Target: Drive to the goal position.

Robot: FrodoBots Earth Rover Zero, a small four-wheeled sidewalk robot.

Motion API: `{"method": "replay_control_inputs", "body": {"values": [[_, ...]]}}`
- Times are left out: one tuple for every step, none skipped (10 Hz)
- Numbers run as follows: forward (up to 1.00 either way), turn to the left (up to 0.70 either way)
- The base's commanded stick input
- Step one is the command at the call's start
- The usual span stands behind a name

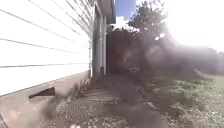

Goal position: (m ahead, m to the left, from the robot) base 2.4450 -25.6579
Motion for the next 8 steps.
{"method": "replay_control_inputs", "body": {"values": [[0.0, 0.0], [0.0, 0.0], [0.0, 0.0], [0.0, 0.0], [0.0, -0.52], [0.0, -0.66], [0.0, -0.7], [0.0, -0.7]]}}
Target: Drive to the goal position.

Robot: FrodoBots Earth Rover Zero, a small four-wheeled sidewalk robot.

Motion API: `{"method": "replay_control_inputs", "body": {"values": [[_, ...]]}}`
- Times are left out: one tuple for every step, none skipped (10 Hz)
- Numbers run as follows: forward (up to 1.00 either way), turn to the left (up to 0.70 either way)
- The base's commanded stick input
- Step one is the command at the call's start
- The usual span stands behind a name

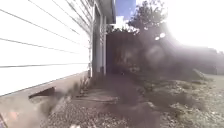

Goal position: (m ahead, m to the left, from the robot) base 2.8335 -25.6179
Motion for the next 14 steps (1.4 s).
{"method": "replay_control_inputs", "body": {"values": [[0.0, -0.7], [0.0, -0.7], [0.0, -0.7], [0.0, -0.7], [0.0, -0.7], [0.0, -0.7], [0.0, -0.7], [0.0, -0.7], [0.0, -0.7], [0.0, -0.7], [0.0, -0.7], [0.0, -0.7], [0.0, -0.7], [0.0, -0.7]]}}
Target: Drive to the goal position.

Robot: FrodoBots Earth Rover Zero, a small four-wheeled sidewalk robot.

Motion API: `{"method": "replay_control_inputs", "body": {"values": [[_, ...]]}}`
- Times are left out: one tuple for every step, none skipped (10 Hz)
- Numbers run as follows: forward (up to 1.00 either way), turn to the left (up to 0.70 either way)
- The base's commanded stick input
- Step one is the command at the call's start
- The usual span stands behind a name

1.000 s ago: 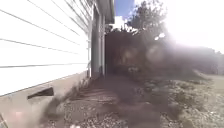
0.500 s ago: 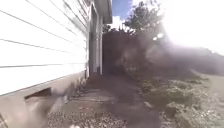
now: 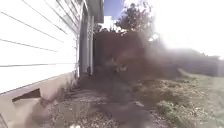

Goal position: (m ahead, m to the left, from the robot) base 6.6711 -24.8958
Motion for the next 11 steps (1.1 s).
{"method": "replay_control_inputs", "body": {"values": [[0.0, -0.7], [0.0, -0.7], [0.0, -0.7], [0.0, -0.7], [0.0, -0.7], [0.0, -0.7], [0.0, -0.7], [0.0, -0.7], [0.0, -0.7], [0.0, -0.7], [0.0, -0.7]]}}
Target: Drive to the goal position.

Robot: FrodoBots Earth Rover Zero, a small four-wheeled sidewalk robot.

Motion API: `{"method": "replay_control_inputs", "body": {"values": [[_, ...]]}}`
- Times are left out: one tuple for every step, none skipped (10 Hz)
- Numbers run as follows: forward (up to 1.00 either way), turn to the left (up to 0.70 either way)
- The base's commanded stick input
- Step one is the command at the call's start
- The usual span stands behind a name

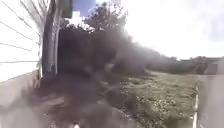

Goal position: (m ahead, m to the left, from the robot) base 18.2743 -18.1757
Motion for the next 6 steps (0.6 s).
{"method": "replay_control_inputs", "body": {"values": [[0.0, -0.7], [0.0, -0.7], [0.0, -0.7], [0.0, -0.7], [0.0, -0.7], [0.0, -0.7]]}}
